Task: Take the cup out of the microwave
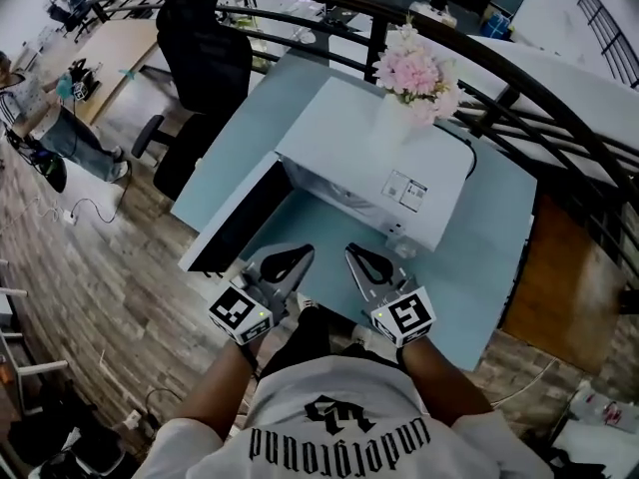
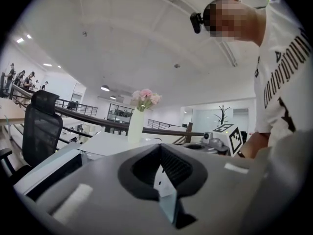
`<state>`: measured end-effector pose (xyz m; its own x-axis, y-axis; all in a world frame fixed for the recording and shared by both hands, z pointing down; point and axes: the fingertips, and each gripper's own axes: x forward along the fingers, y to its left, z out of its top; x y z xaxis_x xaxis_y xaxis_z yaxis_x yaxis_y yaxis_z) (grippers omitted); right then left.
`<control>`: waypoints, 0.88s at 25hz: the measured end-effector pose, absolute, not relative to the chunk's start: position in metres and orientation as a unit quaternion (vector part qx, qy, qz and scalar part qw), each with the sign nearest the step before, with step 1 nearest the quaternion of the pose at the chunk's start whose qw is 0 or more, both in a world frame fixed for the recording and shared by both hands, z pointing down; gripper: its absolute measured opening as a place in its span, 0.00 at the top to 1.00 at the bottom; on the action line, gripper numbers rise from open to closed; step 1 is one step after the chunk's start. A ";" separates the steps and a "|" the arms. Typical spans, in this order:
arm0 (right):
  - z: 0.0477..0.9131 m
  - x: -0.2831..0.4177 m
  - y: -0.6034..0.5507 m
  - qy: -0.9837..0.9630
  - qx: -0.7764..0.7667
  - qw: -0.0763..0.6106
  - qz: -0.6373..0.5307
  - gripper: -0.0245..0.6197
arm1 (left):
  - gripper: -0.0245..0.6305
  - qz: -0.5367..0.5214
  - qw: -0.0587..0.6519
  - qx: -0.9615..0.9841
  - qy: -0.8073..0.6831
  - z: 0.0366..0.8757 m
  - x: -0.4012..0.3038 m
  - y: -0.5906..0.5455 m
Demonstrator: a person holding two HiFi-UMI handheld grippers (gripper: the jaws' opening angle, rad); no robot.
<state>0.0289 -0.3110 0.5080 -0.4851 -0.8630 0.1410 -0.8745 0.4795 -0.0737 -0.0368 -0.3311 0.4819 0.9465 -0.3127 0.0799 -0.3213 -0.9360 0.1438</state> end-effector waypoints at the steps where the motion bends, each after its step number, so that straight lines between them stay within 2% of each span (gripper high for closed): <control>1: 0.514 0.029 -0.316 -0.856 0.510 0.045 0.070 0.95 | 0.89 0.029 0.078 0.984 -0.157 0.487 -0.036 -0.336; 8: 0.560 0.030 -0.346 -0.841 0.530 0.069 0.086 0.91 | 0.89 0.032 0.086 0.986 -0.141 0.513 -0.030 -0.369; 22: 0.643 0.052 -0.406 -0.807 0.574 0.072 0.121 0.85 | 0.89 0.033 0.097 0.984 -0.145 0.577 -0.015 -0.420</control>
